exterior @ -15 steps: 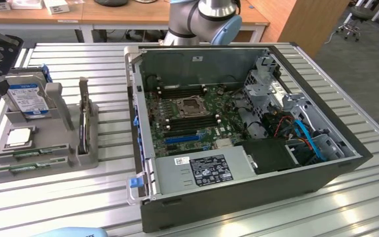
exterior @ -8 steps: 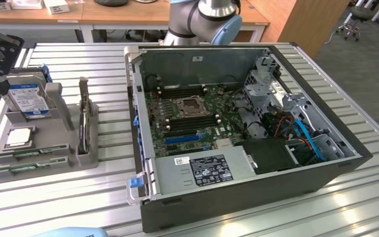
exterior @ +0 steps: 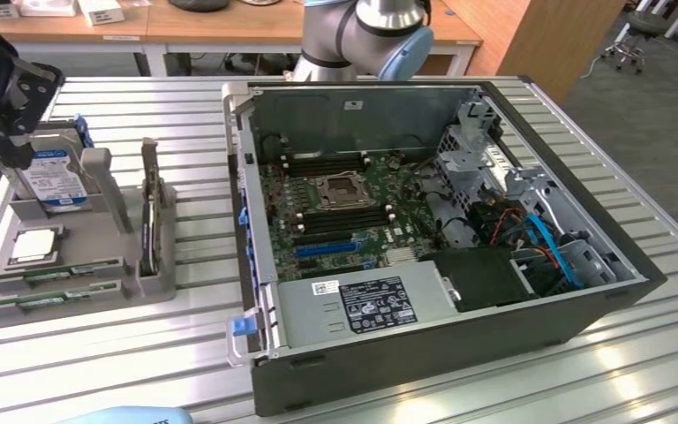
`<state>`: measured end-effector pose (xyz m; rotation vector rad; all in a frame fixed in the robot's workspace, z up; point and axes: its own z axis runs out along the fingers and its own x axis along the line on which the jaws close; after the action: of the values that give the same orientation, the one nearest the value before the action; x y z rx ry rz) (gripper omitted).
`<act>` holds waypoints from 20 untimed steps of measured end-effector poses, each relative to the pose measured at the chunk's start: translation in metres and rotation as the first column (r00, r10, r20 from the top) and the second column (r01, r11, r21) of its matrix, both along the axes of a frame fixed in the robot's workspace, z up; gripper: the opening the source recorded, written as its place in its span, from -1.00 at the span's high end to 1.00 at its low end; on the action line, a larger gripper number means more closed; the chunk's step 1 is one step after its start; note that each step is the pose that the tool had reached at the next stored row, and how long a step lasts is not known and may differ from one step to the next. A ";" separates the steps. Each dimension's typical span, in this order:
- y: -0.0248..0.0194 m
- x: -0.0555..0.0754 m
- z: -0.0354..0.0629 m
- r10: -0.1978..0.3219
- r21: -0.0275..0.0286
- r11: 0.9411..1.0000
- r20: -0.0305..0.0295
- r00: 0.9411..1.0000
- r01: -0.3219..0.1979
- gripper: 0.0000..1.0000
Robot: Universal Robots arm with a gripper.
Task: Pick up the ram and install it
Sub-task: 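Reach for the ram, then pick up the ram and move it above insertion slot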
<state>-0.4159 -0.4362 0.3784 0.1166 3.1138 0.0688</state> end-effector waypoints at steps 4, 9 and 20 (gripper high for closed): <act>0.0000 0.004 -0.0001 0.000 0.000 1.000 0.000 1.000 0.000 0.80; 0.0000 0.004 0.0000 0.000 0.000 1.000 0.000 1.000 0.000 0.80; 0.0000 0.004 0.0000 0.012 0.000 1.000 0.000 1.000 -0.012 0.80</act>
<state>-0.4114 -0.4362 0.3783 0.0984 3.1146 0.0690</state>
